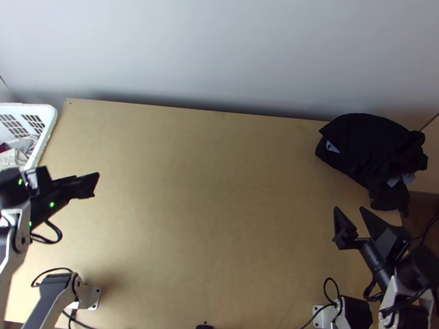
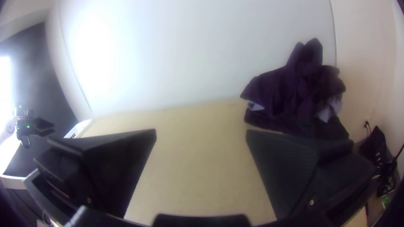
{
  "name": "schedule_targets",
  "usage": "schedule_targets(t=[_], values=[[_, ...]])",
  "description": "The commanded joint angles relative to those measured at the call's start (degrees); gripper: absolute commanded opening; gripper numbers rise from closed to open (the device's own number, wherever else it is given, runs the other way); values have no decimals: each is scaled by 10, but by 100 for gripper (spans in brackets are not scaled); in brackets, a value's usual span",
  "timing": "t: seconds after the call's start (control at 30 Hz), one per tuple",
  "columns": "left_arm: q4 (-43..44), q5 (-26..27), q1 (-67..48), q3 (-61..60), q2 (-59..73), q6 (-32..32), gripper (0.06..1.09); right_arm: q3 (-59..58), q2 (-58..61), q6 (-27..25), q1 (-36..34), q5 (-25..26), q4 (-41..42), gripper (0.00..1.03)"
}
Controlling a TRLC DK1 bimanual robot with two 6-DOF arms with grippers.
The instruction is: Fold the t-shirt
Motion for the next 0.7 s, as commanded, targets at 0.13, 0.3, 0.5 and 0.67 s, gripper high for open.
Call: schedule_targets(t=[0.13,0.3,0.5,0.67], values=[[147,-4,41,-150,-142,-7,102,-109,-113,29,18,15,129,99],[316,-4,39,-258,-201,-32,102,-169,-128,-4,40,44,218,99],[394,-10,23,-340,-264,-33,102,-224,-180,-20,86,67,231,99],[399,-15,22,-377,-338,-42,102,-244,-180,-51,97,71,231,99]])
